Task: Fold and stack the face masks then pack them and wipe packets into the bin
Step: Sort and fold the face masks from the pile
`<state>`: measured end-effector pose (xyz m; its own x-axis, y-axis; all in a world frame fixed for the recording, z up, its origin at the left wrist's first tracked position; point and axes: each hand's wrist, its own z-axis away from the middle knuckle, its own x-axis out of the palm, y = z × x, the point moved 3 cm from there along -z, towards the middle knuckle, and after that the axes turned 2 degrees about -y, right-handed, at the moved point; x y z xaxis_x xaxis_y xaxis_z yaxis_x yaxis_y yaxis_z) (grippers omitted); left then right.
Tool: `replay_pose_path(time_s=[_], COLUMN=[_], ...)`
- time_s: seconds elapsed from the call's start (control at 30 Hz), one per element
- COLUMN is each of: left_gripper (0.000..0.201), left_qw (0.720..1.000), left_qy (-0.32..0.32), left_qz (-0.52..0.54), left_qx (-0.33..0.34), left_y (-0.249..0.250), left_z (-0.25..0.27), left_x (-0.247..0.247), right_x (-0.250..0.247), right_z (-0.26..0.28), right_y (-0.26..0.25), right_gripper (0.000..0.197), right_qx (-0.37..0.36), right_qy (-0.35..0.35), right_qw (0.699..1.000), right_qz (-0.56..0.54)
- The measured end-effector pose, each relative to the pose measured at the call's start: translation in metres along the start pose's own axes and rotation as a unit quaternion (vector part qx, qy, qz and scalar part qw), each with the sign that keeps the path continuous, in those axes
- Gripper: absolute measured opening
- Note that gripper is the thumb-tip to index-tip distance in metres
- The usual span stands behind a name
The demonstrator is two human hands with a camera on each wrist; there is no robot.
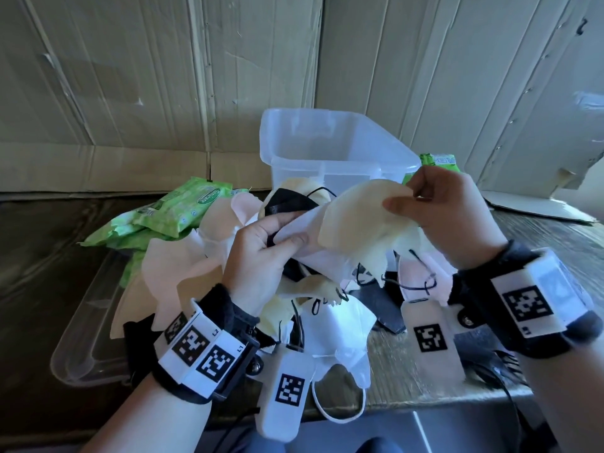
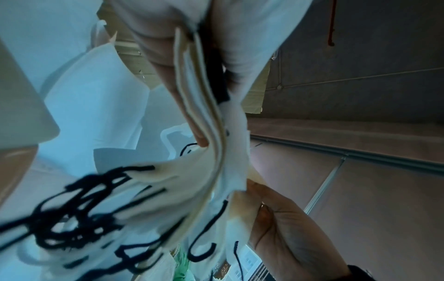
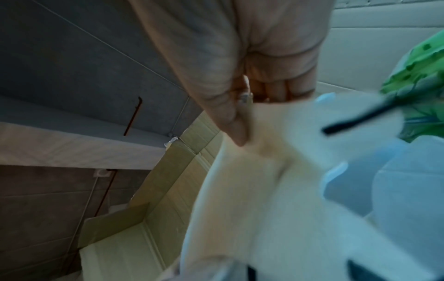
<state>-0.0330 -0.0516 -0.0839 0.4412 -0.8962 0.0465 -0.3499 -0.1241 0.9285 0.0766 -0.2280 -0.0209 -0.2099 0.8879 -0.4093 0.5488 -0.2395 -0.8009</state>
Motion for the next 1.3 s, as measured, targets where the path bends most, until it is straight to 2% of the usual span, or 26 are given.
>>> replay_pose_path(time_s=[0.1,0.2,0.3,0.37,0.43,0.53,0.57,0.6,0.67,0.7,0.77,0.83,0.9,0.93,0.97,1.03,1.2,1.3], left_gripper=[0.046,0.042,0.041,0.039,0.036,0.019,0.015,0.020,0.021,0.015,0.016,0.018,0.037,0.044,0.041,0.016,0.027,0.021], left_qw=[0.999,0.998,0.998,0.999,0.999,0.999,0.999,0.998,0.998,0.998,0.999,0.996,0.991,0.991,0.994,0.997,0.999,0.999], left_qy=[0.023,0.024,0.016,0.010,-0.002,-0.028,-0.034,-0.036,-0.038,-0.037,-0.035,-0.046,-0.049,-0.063,-0.074,-0.076,-0.047,-0.035], left_qz=[-0.005,-0.038,-0.061,-0.037,-0.006,0.019,0.028,0.043,0.048,0.039,0.025,0.067,0.110,0.099,0.075,0.028,-0.017,0.001], left_qx=[0.049,0.043,0.023,-0.001,-0.032,-0.038,-0.032,-0.033,-0.027,-0.013,-0.002,-0.025,-0.065,-0.058,-0.042,-0.013,0.008,0.001], left_y=[0.005,0.002,0.000,-0.002,-0.002,0.002,0.004,0.005,0.004,0.006,0.004,0.001,0.000,0.000,0.001,0.005,0.000,-0.001], left_z=[0.001,0.001,0.001,0.001,0.002,0.006,0.008,0.008,0.008,0.009,0.008,0.007,0.006,0.006,0.007,0.010,0.007,0.005], left_x=[-0.001,-0.007,-0.007,-0.004,0.002,0.007,0.006,0.004,0.001,0.001,0.001,0.003,0.002,0.002,0.004,0.007,0.004,0.000], right_x=[-0.010,-0.025,-0.024,-0.006,0.021,0.059,0.065,0.068,0.066,0.063,0.057,0.054,0.049,0.048,0.048,0.049,0.050,0.041], right_z=[-0.006,-0.007,-0.001,0.008,0.019,0.035,0.037,0.037,0.033,0.029,0.024,0.022,0.022,0.023,0.025,0.025,0.024,0.021], right_y=[0.008,0.005,-0.012,-0.023,-0.029,-0.028,-0.025,-0.022,-0.015,-0.012,-0.009,-0.009,-0.010,-0.011,-0.011,-0.008,-0.006,-0.010], right_gripper=[0.033,0.023,0.018,0.017,0.019,0.015,0.023,0.027,0.020,0.025,0.034,0.040,0.043,0.043,0.042,0.037,0.010,0.027], right_qx=[0.017,0.030,-0.038,-0.095,-0.128,-0.134,-0.126,-0.113,-0.086,-0.082,-0.090,-0.101,-0.126,-0.142,-0.157,-0.182,-0.165,-0.130], right_qy=[0.045,0.137,0.193,0.148,0.040,-0.140,-0.178,-0.194,-0.189,-0.186,-0.193,-0.180,-0.135,-0.113,-0.097,-0.086,-0.109,-0.169], right_qw=[0.999,0.990,0.980,0.984,0.991,0.980,0.975,0.974,0.977,0.978,0.977,0.975,0.973,0.973,0.972,0.968,0.973,0.973], right_qz=[0.018,0.015,0.017,0.012,0.016,0.044,0.034,0.008,-0.049,-0.052,0.004,0.083,0.136,0.145,0.148,0.152,0.117,0.090])
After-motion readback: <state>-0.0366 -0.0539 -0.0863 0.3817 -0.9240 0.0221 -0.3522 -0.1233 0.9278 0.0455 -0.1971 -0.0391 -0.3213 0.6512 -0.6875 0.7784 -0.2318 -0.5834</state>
